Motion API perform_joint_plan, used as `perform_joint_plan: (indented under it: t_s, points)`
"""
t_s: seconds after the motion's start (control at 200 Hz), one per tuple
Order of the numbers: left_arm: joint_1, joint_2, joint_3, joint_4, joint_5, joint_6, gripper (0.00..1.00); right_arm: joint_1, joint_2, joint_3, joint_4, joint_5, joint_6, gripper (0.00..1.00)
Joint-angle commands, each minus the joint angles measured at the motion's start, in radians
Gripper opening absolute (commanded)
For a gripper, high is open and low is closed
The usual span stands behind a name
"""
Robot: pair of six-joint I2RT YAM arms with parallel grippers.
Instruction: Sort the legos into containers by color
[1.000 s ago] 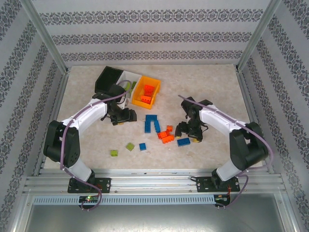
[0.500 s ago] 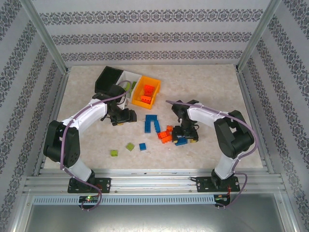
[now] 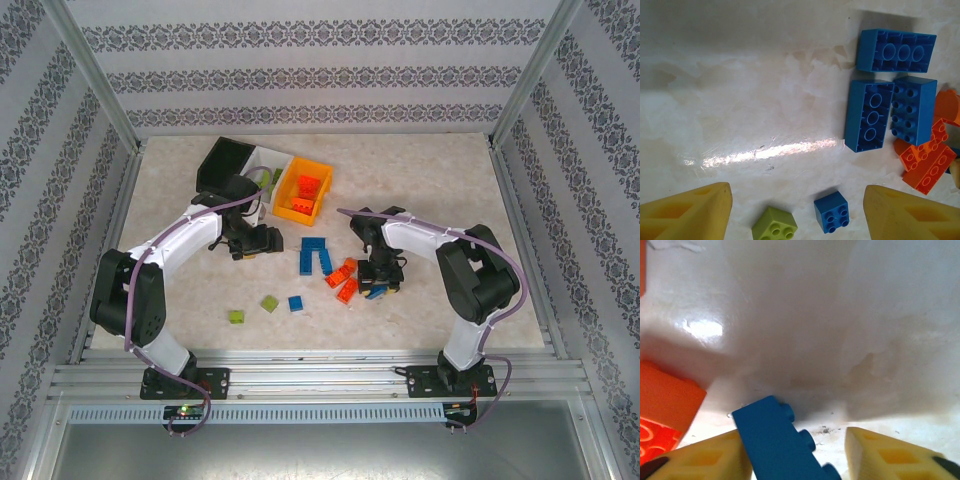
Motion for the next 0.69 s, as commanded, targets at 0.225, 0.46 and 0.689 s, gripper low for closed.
perform_joint_plan:
  t_s: [0.225, 0.46, 0.689]
  points:
    - [-0.007, 0.001, 0.008, -0.004, 0.005, 0.018, 0.71, 0.006, -0.042, 0.065, -0.051, 0.075, 0.004, 0.37]
    - [-0.007, 0.014, 0.025, 0.004, 0.011, 0.018, 0.71, -0.027, -0.070, 0.178, -0.059, 0.047, 0.032, 0.29]
    - [-0.006, 0.000, 0.028, -0.015, -0.010, 0.029, 0.71, -0.086, 0.002, 0.358, 0.072, -0.125, 0.148, 0.26]
